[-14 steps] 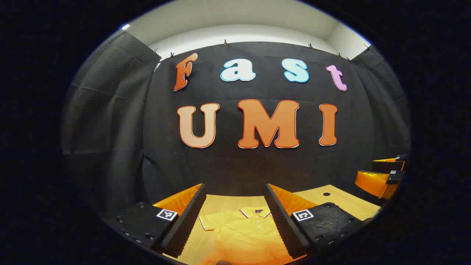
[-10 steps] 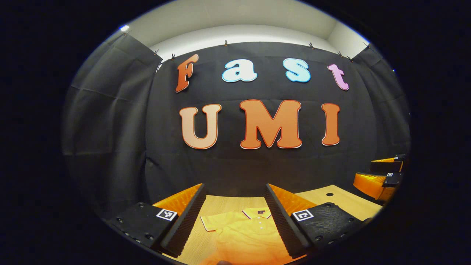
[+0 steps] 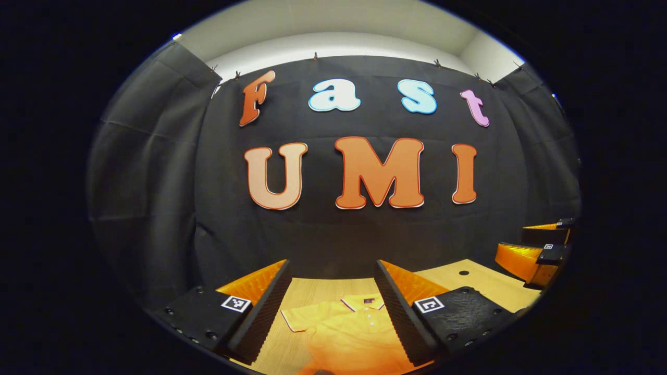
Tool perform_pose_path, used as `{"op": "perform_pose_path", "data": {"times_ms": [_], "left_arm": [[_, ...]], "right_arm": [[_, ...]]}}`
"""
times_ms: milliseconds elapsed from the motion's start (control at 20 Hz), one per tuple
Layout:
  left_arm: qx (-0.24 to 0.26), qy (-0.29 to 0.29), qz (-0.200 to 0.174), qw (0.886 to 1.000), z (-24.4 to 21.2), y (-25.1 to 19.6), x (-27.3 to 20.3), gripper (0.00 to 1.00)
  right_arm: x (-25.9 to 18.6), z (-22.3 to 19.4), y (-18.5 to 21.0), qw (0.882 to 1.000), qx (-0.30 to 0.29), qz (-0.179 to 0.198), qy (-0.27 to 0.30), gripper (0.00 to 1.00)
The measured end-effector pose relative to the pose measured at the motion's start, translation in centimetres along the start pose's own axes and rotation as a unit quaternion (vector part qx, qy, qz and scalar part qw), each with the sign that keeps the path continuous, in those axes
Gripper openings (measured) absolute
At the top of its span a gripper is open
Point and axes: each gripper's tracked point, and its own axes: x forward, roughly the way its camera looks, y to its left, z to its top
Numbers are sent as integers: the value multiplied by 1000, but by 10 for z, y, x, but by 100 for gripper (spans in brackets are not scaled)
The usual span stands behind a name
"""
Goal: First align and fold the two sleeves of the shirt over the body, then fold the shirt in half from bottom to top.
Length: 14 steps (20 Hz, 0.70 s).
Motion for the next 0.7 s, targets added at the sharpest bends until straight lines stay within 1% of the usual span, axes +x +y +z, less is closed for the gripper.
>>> {"op": "perform_pose_path", "data": {"times_ms": [300,550,700], "left_arm": [[1,-2,-11,1000,-1,18,0,98],[6,-3,-35,999,-4,31,3,98],[12,-10,-50,999,0,42,5,98]], "right_arm": [[10,-14,6,999,4,-18,39,98],[37,-37,-9,995,10,-59,78,98],[56,-56,-22,989,12,-90,115,98]]}}
